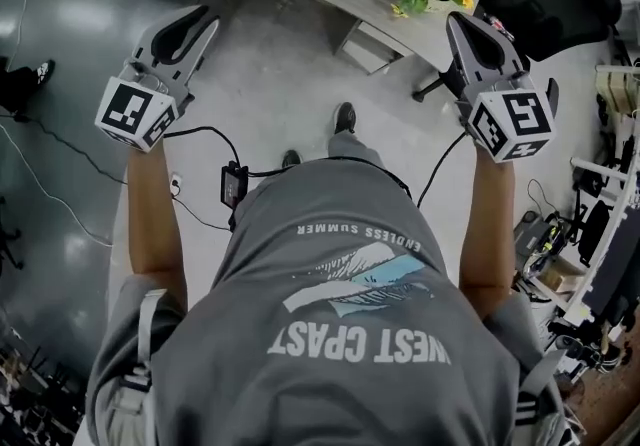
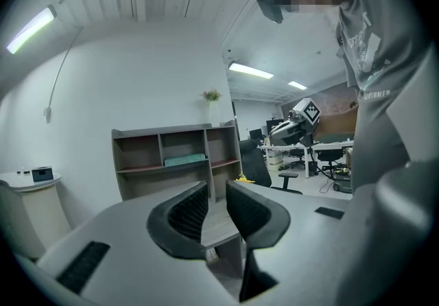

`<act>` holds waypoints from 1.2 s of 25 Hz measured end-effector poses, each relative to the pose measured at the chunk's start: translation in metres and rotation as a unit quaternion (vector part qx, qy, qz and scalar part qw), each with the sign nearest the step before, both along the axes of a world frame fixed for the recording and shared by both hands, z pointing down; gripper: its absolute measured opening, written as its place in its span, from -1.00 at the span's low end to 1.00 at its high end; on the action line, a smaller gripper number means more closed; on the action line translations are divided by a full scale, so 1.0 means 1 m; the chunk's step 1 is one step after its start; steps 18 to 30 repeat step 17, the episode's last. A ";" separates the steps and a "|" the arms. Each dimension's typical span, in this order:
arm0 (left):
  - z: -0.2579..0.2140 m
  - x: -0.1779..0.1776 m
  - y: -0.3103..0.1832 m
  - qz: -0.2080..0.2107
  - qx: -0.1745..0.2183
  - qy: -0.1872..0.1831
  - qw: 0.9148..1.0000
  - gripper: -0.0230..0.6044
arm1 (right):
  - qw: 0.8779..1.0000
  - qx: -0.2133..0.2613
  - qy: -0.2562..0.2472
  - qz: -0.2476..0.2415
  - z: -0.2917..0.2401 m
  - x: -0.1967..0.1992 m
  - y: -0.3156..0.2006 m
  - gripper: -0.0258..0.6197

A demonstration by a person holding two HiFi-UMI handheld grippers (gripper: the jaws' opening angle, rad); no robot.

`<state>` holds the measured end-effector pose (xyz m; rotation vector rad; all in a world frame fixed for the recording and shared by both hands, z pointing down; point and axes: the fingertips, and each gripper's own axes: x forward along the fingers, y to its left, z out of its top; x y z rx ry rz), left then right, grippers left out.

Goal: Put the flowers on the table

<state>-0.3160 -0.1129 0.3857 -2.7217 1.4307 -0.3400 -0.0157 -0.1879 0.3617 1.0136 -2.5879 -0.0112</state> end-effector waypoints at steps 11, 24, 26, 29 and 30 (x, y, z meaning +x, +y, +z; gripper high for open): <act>0.006 -0.007 0.016 0.016 0.016 0.021 1.000 -0.64 | 0.998 0.040 -0.046 0.026 -0.049 0.004 0.060 -0.84; 0.014 0.019 0.068 0.033 -0.011 0.028 0.999 -0.64 | 0.998 0.030 -0.047 0.025 -0.057 0.013 0.104 -0.84; 0.014 0.019 0.068 0.033 -0.011 0.028 0.999 -0.64 | 0.998 0.030 -0.047 0.025 -0.057 0.013 0.104 -0.84; 0.014 0.019 0.068 0.033 -0.011 0.028 0.999 -0.64 | 0.998 0.030 -0.047 0.025 -0.057 0.013 0.104 -0.84; 0.014 0.019 0.068 0.033 -0.011 0.028 0.999 -0.64 | 0.998 0.030 -0.047 0.025 -0.057 0.013 0.104 -0.84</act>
